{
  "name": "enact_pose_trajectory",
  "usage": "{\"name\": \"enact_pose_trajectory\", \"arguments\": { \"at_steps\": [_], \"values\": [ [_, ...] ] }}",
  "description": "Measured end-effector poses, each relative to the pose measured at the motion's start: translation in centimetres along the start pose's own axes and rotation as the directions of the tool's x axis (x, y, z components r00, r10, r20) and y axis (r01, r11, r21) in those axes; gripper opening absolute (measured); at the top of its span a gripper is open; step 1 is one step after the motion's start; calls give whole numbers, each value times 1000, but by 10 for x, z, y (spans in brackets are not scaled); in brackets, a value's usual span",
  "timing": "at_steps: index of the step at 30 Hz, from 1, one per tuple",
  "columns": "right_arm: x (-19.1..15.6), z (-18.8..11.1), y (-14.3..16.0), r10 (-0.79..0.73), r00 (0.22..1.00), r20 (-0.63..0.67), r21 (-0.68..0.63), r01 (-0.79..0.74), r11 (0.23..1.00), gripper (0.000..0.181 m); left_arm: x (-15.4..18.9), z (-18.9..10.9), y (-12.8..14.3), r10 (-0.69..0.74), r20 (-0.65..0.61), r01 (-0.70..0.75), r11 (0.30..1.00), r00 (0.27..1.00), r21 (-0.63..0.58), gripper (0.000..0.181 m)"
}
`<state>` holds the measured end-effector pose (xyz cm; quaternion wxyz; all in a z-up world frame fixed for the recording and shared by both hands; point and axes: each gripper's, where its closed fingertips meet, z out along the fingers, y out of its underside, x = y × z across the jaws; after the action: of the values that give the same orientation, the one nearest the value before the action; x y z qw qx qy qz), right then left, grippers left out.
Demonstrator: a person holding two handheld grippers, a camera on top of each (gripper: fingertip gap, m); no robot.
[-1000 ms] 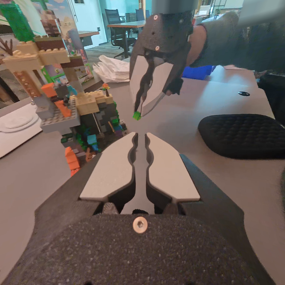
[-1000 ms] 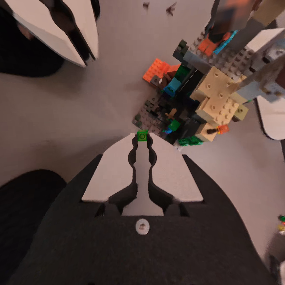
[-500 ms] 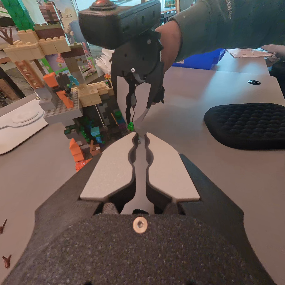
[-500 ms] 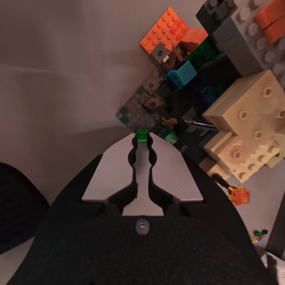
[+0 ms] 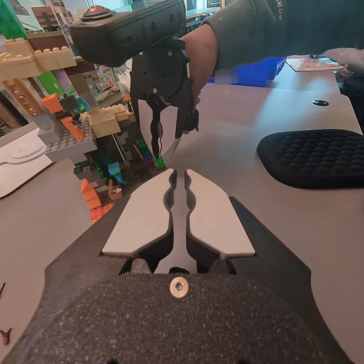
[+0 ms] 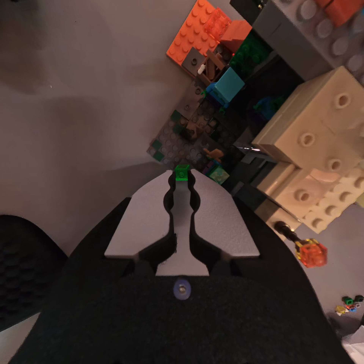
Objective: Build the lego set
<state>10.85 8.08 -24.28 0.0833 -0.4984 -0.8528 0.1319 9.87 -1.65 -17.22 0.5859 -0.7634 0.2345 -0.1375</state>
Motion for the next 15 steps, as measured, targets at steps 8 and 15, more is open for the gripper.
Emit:
{"name": "enact_pose_trajectory", "arguments": {
  "at_steps": [8, 15],
  "values": [
    [1, 3, -3, 67, 998, -1, 10, -67, 998, 12, 1, 1, 2, -7, -10, 7, 1000, 1000, -4, 7],
    [2, 2, -3, 45, 998, -34, 50, -44, 998, 12, 0, 1, 3, -20, -12, 20, 1000, 1000, -3, 7]
  ]
}}
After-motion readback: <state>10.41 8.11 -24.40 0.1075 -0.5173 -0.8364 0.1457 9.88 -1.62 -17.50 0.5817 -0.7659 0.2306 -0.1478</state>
